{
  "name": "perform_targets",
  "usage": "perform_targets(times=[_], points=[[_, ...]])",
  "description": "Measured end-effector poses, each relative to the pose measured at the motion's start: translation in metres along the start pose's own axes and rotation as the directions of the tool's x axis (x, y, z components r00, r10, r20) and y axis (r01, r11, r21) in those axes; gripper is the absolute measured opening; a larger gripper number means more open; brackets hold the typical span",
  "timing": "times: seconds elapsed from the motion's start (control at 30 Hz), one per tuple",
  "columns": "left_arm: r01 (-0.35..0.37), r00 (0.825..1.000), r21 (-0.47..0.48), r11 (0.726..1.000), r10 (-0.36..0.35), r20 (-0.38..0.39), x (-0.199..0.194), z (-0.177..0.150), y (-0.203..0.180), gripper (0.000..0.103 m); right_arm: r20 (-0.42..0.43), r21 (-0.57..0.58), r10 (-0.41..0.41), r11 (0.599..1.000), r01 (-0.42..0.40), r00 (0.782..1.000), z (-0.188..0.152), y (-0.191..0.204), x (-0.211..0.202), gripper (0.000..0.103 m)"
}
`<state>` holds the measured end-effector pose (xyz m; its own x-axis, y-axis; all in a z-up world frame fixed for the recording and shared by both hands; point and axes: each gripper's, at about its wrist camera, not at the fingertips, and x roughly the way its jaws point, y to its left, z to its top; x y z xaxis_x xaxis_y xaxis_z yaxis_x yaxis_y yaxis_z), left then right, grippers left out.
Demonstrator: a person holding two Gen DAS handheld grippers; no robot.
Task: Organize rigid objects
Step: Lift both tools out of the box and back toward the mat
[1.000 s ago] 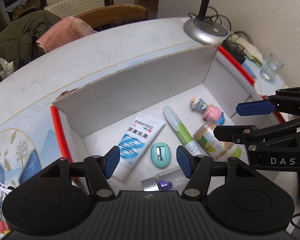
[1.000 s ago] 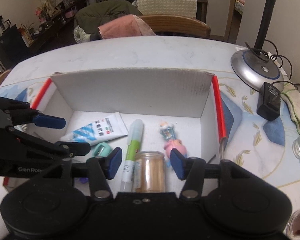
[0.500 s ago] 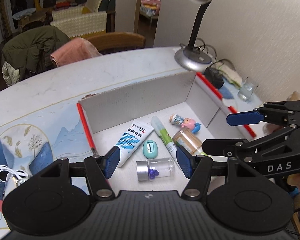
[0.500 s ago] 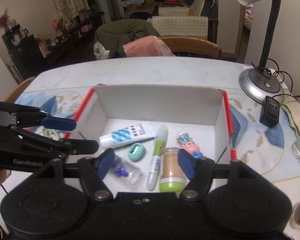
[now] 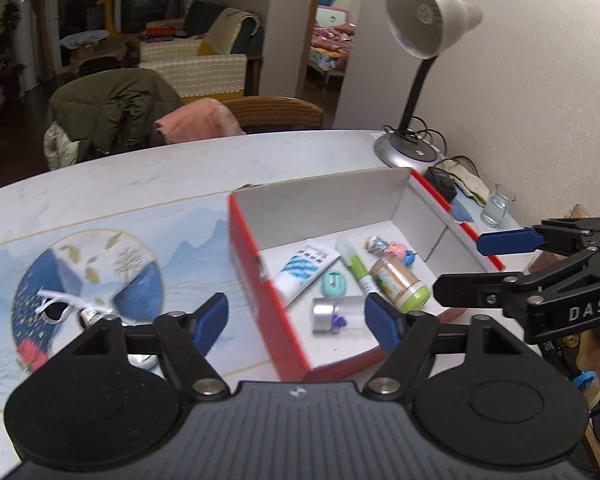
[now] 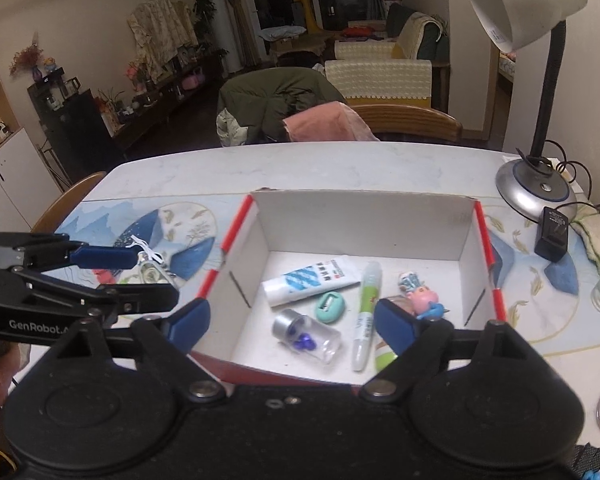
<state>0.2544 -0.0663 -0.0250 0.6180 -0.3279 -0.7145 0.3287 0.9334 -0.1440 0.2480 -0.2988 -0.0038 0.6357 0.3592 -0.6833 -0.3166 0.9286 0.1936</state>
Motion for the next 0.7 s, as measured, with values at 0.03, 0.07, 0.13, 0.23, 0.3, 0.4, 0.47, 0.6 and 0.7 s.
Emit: perform_targets(times=[0.03,0.07,0.13,0.23,0.3,0.4,0.47,0.6,0.7], points=[[-0.005,1.000,-0.010,1.000,0.005,0.003,-0.003,-0.003,0.005,0.083,0.000,0.001,0.003,1.000,-0.003,1.000,-0.001,0.005,0.001,0.094],[-0.007,1.000,-0.020,1.000,0.007,0.004,-0.006,-0.006,0.011,0.083,0.001,0.001,0.008,1.000,-0.008,1.000,-0.002,0.009,0.001,0.094],[-0.013,1.000,-0.033,0.999,0.013,-0.003,-0.011,-0.012,0.023,0.083,0.003,0.000,0.009,1.000,-0.009,1.000,-0.002,0.014,0.003,0.096],[-0.031,0.999,-0.041,0.999,0.031,-0.015,-0.017,-0.022,0.041,0.085,0.005,0.003,0.010,1.000,-0.010,1.000,-0.003,0.029,0.008,0.097],[-0.043,0.999,-0.051,0.998,0.042,-0.022,-0.021,-0.030,0.055,0.086,0.000,-0.002,0.010,1.000,-0.010,1.000,-0.003,0.042,0.012,0.097],[-0.058,0.998,-0.077,0.995,0.055,-0.036,-0.025,-0.042,0.077,0.095,-0.015,-0.014,0.019,1.000,-0.019,1.000,-0.005,0.061,0.022,0.097],[-0.077,0.997,-0.095,0.992,0.074,-0.032,-0.029,-0.051,0.092,0.103,-0.032,-0.029,0.033,0.999,-0.034,0.999,-0.008,0.080,0.031,0.097],[-0.106,0.994,-0.115,0.988,0.105,-0.014,-0.035,-0.068,0.118,0.103,-0.056,-0.040,0.052,0.998,-0.054,0.997,-0.010,0.105,0.047,0.097],[-0.123,0.992,-0.137,0.983,0.122,-0.016,-0.037,-0.079,0.136,0.103,-0.073,-0.059,0.048,0.997,-0.052,0.996,-0.010,0.125,0.061,0.097]])
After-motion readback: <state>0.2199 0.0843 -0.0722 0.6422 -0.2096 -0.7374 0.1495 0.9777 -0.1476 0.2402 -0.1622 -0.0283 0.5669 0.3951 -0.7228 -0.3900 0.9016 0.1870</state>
